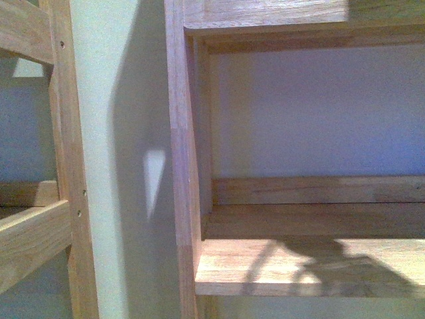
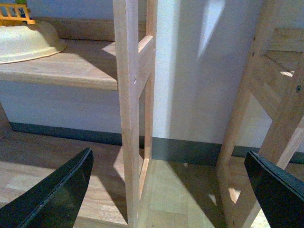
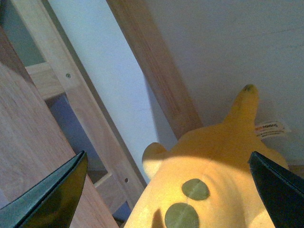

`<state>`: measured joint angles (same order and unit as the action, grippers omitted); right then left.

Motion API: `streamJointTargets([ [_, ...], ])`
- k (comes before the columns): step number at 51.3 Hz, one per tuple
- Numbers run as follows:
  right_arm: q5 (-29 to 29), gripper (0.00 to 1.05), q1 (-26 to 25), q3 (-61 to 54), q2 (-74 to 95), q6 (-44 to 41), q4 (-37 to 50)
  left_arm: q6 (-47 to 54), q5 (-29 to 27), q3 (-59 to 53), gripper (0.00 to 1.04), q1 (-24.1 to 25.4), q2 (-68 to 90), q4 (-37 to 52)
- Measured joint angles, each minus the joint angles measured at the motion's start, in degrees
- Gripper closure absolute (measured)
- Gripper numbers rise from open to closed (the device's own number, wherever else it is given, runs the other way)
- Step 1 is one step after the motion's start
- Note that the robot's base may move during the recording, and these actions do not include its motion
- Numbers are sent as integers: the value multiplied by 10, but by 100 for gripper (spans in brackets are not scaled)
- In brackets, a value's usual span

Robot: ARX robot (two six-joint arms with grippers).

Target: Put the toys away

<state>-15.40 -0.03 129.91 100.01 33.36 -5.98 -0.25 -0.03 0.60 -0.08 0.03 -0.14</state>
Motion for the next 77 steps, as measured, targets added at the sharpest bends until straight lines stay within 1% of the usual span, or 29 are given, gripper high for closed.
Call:
streamJointTargets([
  [5, 14, 0, -2, -35, -26, -23, 8, 0, 0, 0, 6, 0, 0, 0],
  [11, 55, 0, -3, -117, -84, -95, 14, 0, 0, 0, 6, 0, 0, 0],
  [14, 66, 0, -3, -167, -117, -141, 36, 0, 0, 0, 6, 0, 0, 0],
  [20, 71, 0, -6, -266, -191, -205, 74, 0, 0, 0, 6, 0, 0, 0],
  [28, 70, 0, -7, -378, -278, -254, 106, 0, 0, 0, 6, 0, 0, 0],
  [35, 63, 0, -21, -467, -343, -266, 129, 0, 0, 0, 6, 0, 0, 0],
  [38, 49, 0, -40, -512, -376, -264, 138, 0, 0, 0, 6, 0, 0, 0],
  [43, 32, 0, -64, -554, -405, -259, 146, 0, 0, 0, 6, 0, 0, 0],
  [48, -2, 0, -103, -621, -455, -247, 159, 0, 0, 0, 6, 0, 0, 0],
  [50, -7, 0, -112, -642, -472, -247, 160, 0, 0, 0, 6, 0, 0, 0],
  [51, -2, 2, -113, -645, -478, -255, 145, 0, 0, 0, 6, 0, 0, 0],
  [53, 26, 9, -113, -643, -496, -271, 67, 0, 0, 0, 6, 0, 0, 0],
  [55, 37, 13, -113, -655, -516, -287, 14, 0, 0, 0, 6, 0, 0, 0],
  [57, 44, 17, -113, -672, -532, -294, -15, 0, 0, 0, 6, 0, 0, 0],
  [58, 46, 20, -111, -695, -549, -298, -35, 0, 0, 0, 6, 0, 0, 0],
  [59, 48, 22, -110, -707, -557, -302, -40, 0, 0, 0, 6, 0, 0, 0],
  [61, 54, 30, -101, -767, -594, -311, -38, 0, 0, 0, 6, 0, 0, 0],
  [68, 80, 55, -79, -903, -661, -322, 15, 0, 0, 0, 6, 0, 0, 0],
  [69, 83, 60, -75, -927, -671, -324, 25, 0, 0, 0, 6, 0, 0, 0],
  [73, 89, 70, -66, -972, -690, -327, 43, 0, 0, 0, 6, 0, 0, 0],
  [75, 103, 76, -57, -991, -700, -328, 50, 0, 0, 0, 6, 0, 0, 0],
  [77, 138, 83, -34, -1013, -713, -328, 59, 0, 0, 0, 6, 0, 0, 0],
])
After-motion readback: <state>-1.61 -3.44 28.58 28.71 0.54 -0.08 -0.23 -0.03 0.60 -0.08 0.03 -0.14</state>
